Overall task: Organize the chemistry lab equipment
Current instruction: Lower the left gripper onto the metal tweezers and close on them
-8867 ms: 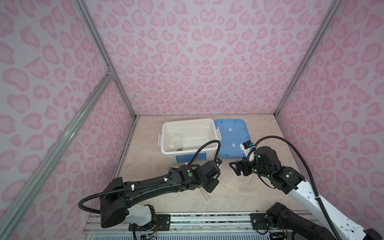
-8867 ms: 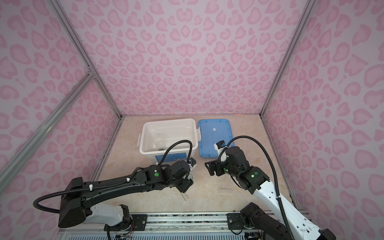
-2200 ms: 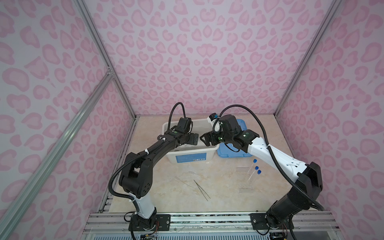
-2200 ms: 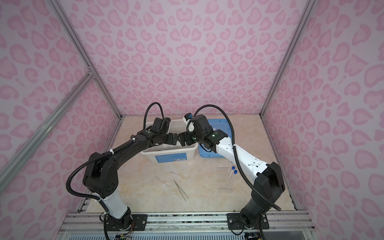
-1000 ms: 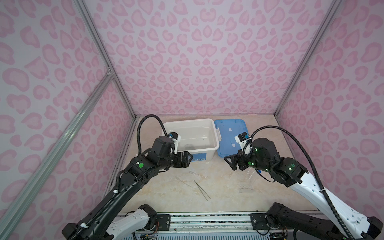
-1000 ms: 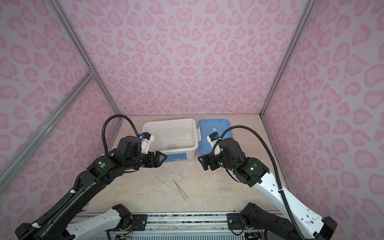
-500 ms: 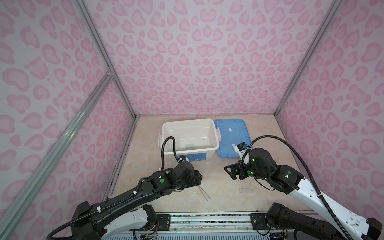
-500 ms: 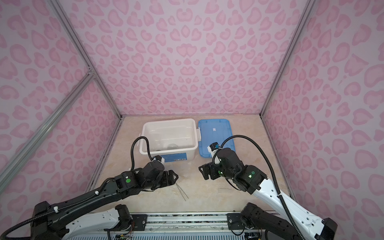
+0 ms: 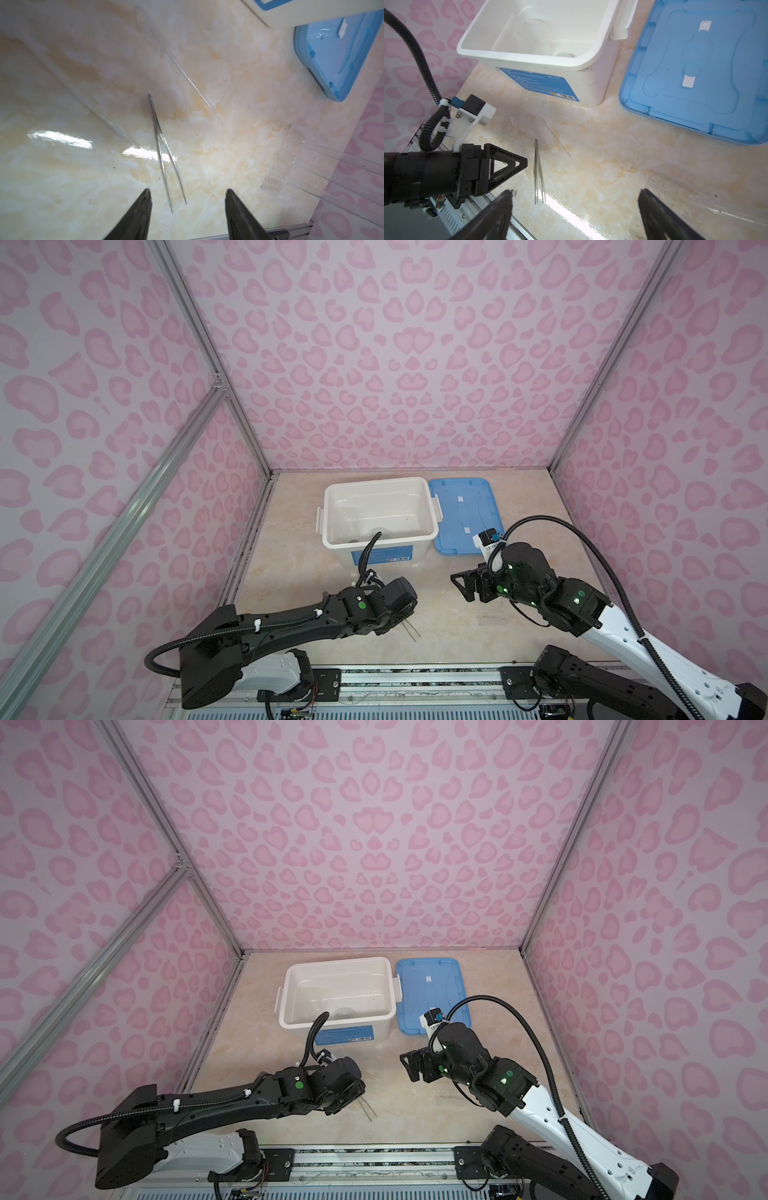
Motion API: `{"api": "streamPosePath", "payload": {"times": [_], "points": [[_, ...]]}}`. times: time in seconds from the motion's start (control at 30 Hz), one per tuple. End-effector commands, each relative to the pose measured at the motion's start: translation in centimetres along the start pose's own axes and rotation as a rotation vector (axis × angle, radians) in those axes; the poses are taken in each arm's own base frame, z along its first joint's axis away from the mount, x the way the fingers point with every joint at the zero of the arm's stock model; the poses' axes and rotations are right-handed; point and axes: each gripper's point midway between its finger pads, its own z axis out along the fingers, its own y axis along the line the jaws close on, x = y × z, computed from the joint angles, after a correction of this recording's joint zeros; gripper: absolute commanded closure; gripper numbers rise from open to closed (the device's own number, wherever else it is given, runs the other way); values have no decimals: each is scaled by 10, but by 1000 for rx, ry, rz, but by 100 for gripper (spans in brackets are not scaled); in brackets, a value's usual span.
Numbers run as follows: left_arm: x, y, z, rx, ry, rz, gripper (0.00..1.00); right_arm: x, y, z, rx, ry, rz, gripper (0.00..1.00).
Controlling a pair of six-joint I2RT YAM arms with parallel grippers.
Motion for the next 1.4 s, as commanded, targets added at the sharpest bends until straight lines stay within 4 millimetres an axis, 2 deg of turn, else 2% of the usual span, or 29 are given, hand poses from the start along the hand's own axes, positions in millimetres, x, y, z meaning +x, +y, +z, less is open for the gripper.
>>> {"api": "streamPosePath", "payload": {"times": [0.0, 0.33, 0.6, 0.73, 0.77, 0.9, 1.03, 1.23, 1.37], "points": [[4, -5, 9, -4, 4, -52, 44, -5, 0, 0, 5, -29, 4, 5], [9, 4, 36, -103, 4, -16, 53, -6, -2, 0, 7, -38, 2, 5], [15, 15, 43, -146, 32, -28, 59, -7, -2, -1, 13, -46, -3, 5], [14, 12, 44, -143, 29, -24, 63, -9, -3, -2, 14, -52, -5, 5], [16, 12, 45, -144, 37, -21, 68, -8, -3, -1, 15, -50, -8, 5], [21, 15, 51, -150, 64, -34, 75, -10, -3, -3, 16, -59, -9, 5], [24, 15, 54, -155, 78, -26, 78, -12, -3, -5, 16, -67, -8, 5], [24, 14, 54, -146, 80, -26, 97, -12, -4, -6, 25, -74, -10, 5], [22, 11, 51, -135, 70, -19, 99, -14, -5, -6, 26, -85, -10, 5]]}}
